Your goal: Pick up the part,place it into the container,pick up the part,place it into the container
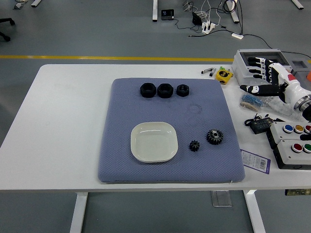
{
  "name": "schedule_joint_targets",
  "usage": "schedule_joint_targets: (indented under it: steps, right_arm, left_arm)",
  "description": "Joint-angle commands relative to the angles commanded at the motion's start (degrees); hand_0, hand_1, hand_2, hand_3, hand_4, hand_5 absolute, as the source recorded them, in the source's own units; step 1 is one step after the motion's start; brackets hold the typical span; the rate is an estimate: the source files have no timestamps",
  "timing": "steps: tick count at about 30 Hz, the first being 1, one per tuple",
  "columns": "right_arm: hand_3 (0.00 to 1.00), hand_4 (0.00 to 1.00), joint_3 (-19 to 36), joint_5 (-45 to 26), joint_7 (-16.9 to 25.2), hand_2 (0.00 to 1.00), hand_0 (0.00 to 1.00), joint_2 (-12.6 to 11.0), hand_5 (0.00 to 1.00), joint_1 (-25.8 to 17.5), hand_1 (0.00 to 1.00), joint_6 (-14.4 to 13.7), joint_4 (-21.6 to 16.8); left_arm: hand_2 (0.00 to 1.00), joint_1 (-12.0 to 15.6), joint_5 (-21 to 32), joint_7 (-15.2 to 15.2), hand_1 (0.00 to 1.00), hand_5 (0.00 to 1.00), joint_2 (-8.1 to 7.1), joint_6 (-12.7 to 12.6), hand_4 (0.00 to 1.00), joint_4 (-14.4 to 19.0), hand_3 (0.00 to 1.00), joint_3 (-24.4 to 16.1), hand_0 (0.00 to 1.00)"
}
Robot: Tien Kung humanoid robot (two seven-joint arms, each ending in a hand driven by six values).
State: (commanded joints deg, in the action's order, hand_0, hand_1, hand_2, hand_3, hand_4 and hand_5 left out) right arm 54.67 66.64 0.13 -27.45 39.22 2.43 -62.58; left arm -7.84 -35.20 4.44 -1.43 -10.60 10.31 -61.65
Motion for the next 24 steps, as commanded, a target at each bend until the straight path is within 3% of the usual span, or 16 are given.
schedule_joint_targets:
  steps: [6,13,24]
  right_arm:
    - [0.876,0.892,-1.6,12.29,-1.77,0.841,0.83,-1.72,0.02,1.06,0.809,4.93,-5.31]
    - [0.821,0.909,-9.26,27.11,-4.02,0.797,0.804,-3.7,0.045,5.09,0.773,9.64,-8.8]
    - [0.817,0.918,-22.02,28.05,-6.34,0.796,0.805,-2.91,0.062,11.31,0.772,12.23,-8.0]
  left_arm:
    - [0.643,-0.09,0.15,-0.06,0.638,0.701,-0.02,-0.02,0.619,0.0,0.568,-0.07,0.71]
    - [0.643,-0.12,0.1,0.0,0.637,0.702,-0.08,0.02,0.62,0.0,0.568,-0.15,0.71]
    - [0.643,-0.09,0.14,0.02,0.632,0.703,-0.19,-0.01,0.621,0.0,0.567,-0.4,0.71]
